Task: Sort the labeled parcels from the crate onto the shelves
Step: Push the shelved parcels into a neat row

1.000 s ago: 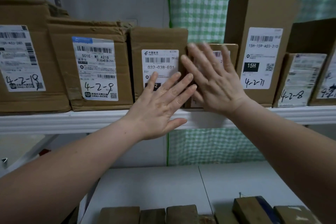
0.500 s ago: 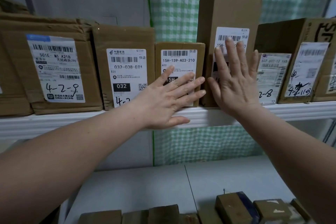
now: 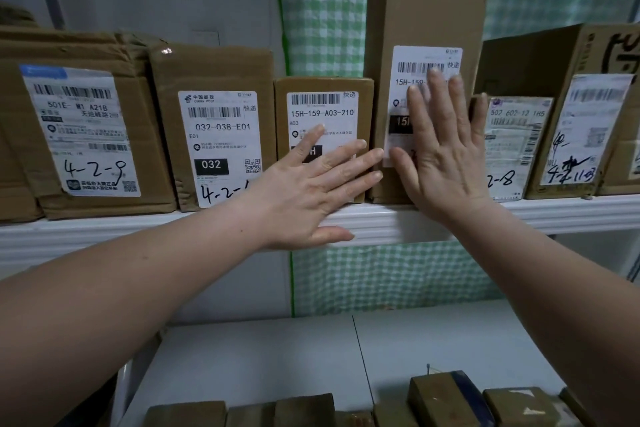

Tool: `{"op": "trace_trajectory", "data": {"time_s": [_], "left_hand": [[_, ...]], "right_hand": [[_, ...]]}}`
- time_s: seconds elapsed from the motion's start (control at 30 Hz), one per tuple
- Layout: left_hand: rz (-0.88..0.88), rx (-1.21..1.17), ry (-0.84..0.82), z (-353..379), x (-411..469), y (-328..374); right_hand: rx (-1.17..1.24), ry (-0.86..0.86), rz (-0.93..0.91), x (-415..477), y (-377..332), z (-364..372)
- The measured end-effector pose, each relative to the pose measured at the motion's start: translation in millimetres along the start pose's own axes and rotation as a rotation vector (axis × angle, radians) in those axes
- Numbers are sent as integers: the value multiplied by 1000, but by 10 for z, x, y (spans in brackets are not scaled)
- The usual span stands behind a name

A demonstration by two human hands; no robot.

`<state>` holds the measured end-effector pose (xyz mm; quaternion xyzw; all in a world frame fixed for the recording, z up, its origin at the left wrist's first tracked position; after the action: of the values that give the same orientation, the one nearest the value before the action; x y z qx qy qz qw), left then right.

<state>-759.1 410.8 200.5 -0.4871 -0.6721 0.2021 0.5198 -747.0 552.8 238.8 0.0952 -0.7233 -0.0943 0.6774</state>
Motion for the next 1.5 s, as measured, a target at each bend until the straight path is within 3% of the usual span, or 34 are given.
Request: {"op": "trace_trajectory", "data": {"time_s": [0.2,0.8,1.07,1.5], "left_hand": [[68,-44,78,-41,435,308],[48,-17,8,149,657,476],[48,-28,56,157,672,486],[96,-90,87,109,1243,902]], "right_hand": [[-10,40,273,-118,558,-152],[42,7,273,-171,694,1],[21,9,261,-169,715,-13],[-128,-12,434,-496,1786,-389]]}}
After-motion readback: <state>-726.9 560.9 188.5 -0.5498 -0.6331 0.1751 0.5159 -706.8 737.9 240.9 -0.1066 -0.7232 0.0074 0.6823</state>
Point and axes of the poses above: each hand's wrist, its own x-axis towards the middle knuckle, its own z-axis out of the palm, y = z × x, the point moved 8 cm from there along x, towards the middle knuckle, and after that the axes turned 8 degrees about y, right-handed, at the moved point
